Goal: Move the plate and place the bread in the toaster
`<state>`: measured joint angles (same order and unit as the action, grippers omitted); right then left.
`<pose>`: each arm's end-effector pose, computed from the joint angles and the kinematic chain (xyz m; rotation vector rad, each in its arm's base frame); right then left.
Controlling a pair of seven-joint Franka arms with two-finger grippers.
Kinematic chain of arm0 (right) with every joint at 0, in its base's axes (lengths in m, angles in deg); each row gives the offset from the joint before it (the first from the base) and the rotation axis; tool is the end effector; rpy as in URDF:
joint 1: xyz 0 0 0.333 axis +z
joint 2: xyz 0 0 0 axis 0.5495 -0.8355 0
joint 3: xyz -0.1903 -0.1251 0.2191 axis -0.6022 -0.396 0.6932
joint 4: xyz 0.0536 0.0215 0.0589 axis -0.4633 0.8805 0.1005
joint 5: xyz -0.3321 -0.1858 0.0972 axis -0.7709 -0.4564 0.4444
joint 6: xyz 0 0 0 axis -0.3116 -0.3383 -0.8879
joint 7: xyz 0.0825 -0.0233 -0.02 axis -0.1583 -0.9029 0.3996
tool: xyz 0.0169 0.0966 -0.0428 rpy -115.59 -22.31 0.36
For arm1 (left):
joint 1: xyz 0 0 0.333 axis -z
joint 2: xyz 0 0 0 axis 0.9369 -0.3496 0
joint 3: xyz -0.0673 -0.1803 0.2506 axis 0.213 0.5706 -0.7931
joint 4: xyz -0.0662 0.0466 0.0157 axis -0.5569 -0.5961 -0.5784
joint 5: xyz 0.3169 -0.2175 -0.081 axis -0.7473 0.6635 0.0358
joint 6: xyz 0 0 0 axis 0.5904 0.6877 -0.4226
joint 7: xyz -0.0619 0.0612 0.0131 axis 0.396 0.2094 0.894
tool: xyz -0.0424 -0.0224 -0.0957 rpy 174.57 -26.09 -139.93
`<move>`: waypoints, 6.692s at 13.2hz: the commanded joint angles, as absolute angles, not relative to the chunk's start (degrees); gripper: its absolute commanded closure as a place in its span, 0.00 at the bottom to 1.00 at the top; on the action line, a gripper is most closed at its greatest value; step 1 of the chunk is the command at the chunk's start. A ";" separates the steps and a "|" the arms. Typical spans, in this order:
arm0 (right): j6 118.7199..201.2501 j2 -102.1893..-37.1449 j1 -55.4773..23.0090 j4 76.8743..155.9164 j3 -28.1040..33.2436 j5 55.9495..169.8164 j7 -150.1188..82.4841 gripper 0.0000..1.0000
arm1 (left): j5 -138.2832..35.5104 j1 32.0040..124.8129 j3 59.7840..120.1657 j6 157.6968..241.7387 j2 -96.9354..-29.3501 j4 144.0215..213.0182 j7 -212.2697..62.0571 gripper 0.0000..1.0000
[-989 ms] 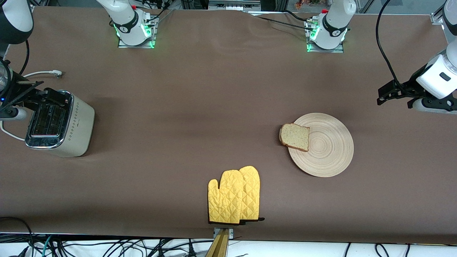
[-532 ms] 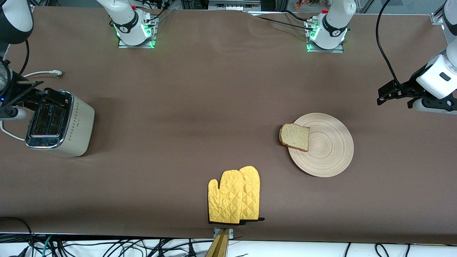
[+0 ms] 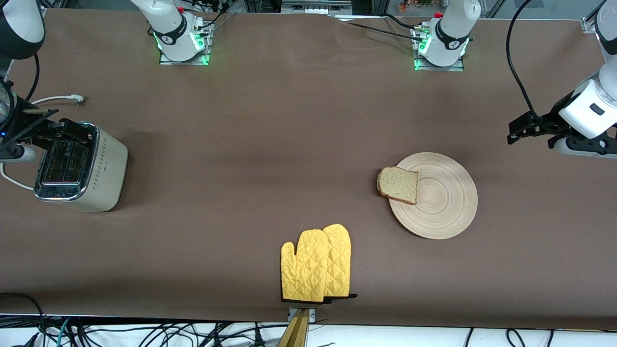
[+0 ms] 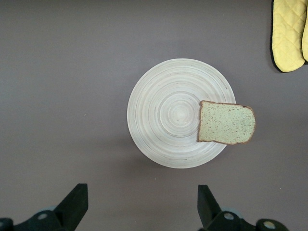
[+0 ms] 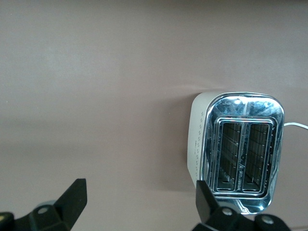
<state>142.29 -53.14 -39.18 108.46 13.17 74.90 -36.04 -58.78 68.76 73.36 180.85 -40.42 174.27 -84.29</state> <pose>0.5997 -0.0118 0.5589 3.1338 0.0607 -0.0046 0.5778 -0.0107 0.5642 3.1112 -0.0909 -0.0034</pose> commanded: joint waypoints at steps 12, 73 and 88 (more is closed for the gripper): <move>141.48 -53.67 -39.75 107.02 13.82 74.28 -36.21 0.00 | -59.32 68.57 73.67 180.20 -41.21 172.59 -83.75 0.00; 144.47 -58.86 -39.75 107.90 14.00 74.37 -37.18 0.00 | 16.17 66.45 96.95 214.21 -81.82 185.24 -129.28 1.00; 144.73 -60.88 -39.66 113.60 14.08 93.94 -37.44 0.00 | -7.75 57.69 95.91 205.46 -81.29 183.41 -118.16 0.00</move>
<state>144.66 -60.75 -39.23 111.92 13.58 89.94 -36.67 0.85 61.58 95.69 210.64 -83.11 184.16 -124.25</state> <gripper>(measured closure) 0.000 0.000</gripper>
